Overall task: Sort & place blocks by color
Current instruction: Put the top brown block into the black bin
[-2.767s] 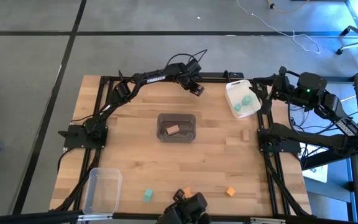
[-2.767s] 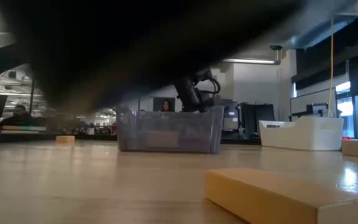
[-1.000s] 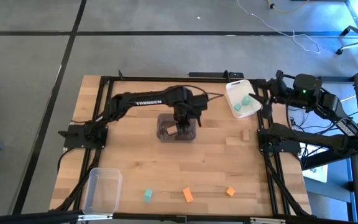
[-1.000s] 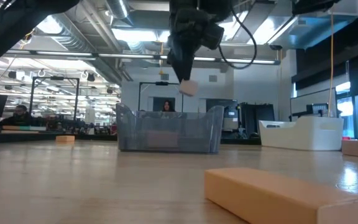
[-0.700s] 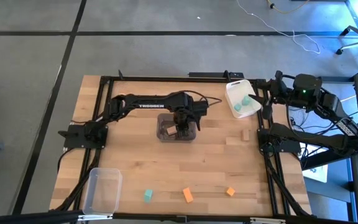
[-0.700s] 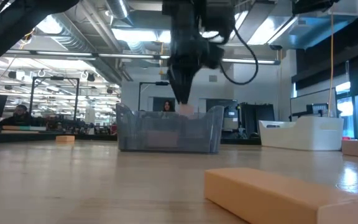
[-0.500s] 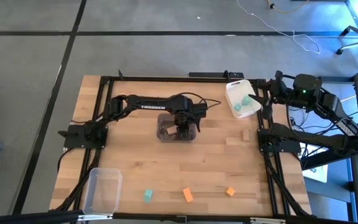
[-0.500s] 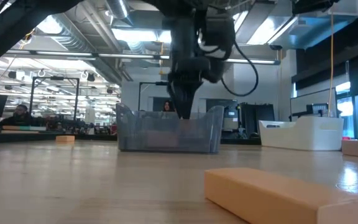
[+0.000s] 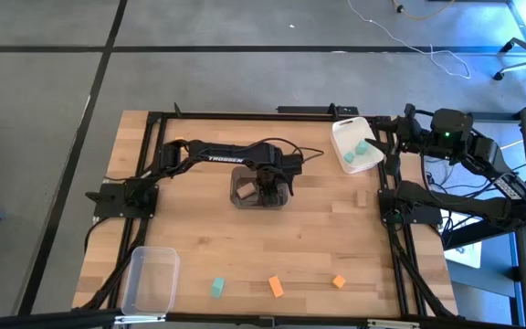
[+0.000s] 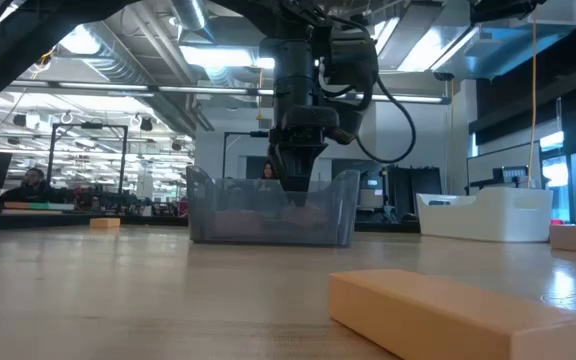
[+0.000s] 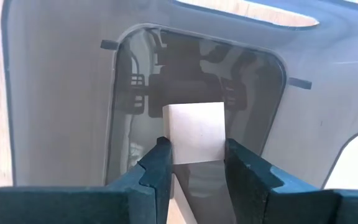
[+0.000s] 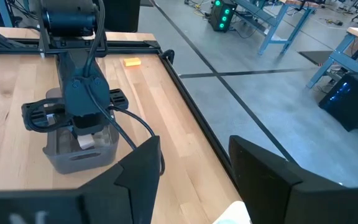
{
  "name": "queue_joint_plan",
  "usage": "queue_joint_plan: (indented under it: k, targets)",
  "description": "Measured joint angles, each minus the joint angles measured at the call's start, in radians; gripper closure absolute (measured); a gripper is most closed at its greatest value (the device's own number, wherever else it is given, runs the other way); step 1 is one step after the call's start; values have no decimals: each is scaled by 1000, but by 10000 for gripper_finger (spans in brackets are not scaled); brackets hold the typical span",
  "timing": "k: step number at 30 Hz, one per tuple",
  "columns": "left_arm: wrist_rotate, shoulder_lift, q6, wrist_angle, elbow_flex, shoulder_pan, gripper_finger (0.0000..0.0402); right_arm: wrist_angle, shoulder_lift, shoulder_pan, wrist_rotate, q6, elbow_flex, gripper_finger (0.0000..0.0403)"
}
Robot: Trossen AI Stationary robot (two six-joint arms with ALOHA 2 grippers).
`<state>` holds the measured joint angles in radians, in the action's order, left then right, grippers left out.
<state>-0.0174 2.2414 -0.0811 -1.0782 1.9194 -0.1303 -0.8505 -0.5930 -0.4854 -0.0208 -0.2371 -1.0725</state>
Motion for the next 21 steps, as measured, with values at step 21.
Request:
queue_joint_plan:
  k: [21]
  targets:
    - [8,0,31,20,0,-6,243,0,0,0,0,1,0,210]
